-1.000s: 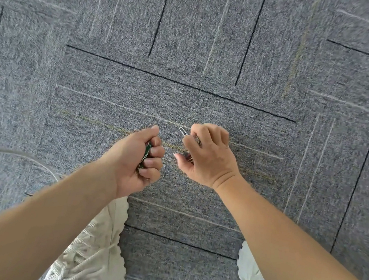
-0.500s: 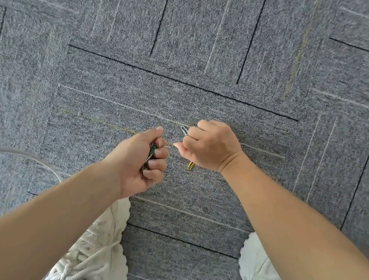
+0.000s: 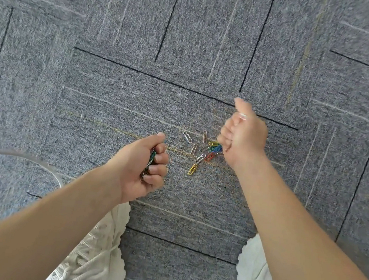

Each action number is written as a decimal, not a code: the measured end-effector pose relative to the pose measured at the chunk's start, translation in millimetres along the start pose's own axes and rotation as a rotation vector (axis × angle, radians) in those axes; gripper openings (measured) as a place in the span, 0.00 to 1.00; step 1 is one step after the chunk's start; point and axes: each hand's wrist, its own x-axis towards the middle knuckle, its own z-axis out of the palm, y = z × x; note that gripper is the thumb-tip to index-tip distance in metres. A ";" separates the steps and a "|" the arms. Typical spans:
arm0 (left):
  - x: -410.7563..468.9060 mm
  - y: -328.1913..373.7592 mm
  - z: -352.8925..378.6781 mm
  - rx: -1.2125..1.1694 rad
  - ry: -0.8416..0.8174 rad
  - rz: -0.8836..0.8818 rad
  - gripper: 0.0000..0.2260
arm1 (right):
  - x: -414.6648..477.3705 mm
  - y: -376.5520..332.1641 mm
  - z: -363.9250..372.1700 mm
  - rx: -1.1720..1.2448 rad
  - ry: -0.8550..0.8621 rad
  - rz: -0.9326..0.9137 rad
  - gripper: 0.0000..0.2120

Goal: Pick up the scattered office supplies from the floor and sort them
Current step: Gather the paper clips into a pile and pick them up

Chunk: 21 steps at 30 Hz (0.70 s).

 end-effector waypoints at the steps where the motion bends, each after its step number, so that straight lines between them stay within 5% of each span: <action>1: -0.1 0.2 0.8 -0.004 0.002 0.001 0.17 | -0.9 -3.2 -5.3 0.205 -0.008 0.160 0.24; 6: 1.0 -1.5 6.4 0.002 0.014 0.006 0.17 | -10.7 9.4 -24.1 0.679 -0.275 0.519 0.21; 11: 3.3 -3.8 10.7 0.020 0.023 0.005 0.17 | -9.5 8.1 -34.0 0.686 -0.209 0.477 0.14; 17: 6.0 -5.9 15.8 0.053 0.029 0.008 0.17 | -14.8 -8.8 -45.9 0.241 -0.130 0.327 0.17; 21: 6.5 -8.8 19.2 0.092 0.035 0.019 0.16 | -20.1 -6.1 -48.6 -0.740 -0.076 -0.172 0.27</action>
